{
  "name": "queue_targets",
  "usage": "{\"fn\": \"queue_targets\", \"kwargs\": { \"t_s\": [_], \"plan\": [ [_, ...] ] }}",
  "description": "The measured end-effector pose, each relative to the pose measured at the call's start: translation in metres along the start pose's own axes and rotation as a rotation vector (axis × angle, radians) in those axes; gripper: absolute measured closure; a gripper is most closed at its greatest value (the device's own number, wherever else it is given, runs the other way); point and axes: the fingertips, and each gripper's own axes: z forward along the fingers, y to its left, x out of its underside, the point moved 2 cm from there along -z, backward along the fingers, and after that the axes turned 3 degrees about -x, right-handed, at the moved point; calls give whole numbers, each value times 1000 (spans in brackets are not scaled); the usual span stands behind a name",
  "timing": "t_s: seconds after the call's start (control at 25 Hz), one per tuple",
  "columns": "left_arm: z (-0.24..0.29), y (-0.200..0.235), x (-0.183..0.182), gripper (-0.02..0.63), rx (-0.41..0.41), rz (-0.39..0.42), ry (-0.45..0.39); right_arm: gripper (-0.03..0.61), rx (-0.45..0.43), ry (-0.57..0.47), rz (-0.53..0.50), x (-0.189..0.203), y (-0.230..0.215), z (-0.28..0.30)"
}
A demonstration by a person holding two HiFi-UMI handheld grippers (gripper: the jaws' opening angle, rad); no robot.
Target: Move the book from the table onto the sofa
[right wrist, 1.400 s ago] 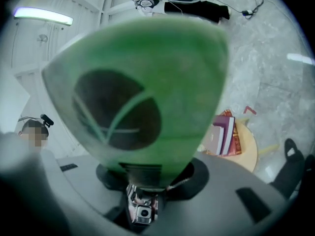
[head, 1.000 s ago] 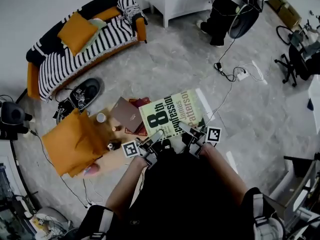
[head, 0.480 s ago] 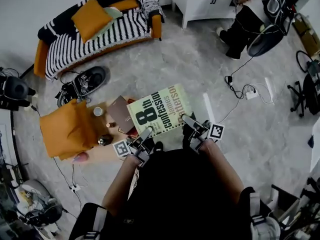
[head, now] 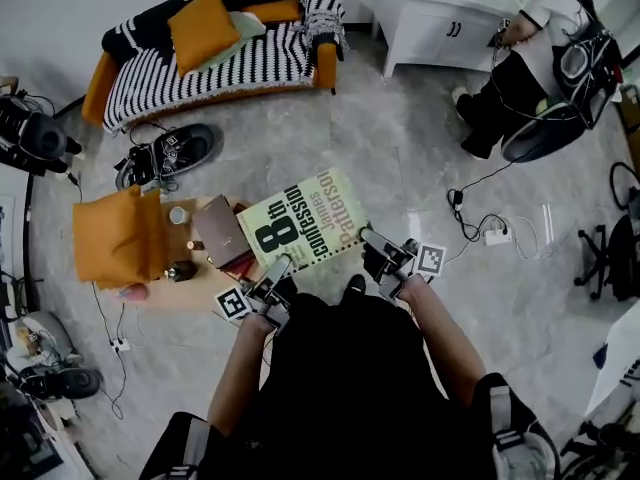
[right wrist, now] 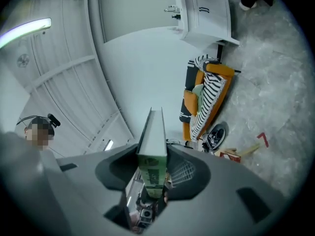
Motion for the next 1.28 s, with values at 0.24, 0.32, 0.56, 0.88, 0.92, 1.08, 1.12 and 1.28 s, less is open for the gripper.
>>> {"fn": "queue_targets", "kwargs": {
  "t_s": [0.24,0.32,0.56,0.88,0.92,1.08,1.12,1.28],
  "plan": [
    [24,2,7,449,-41,8,-91,405,16,2,58,-9,-11,-26],
    [29,4,5,449,-52,12,-113,405,22,-3,77,-9,-15,-30],
    [49,15,-11,449,-50,-12,-152,405,41,2,73,-22,-23,-26],
    [98,44,-53,449,-31,-56,-138,405,96,-5,55,-74,-48,0],
    [104,48,-62,449,-28,-62,-140,405,105,0,55,-82,-51,8],
    [133,58,-98,449,-9,-89,-127,405,140,5,47,-118,-67,37],
    [139,58,-108,449,-6,-92,-120,405,138,6,38,-127,-68,46],
    [154,60,-148,449,-13,-74,-94,405,120,10,18,-148,-75,82]
  ]
}}
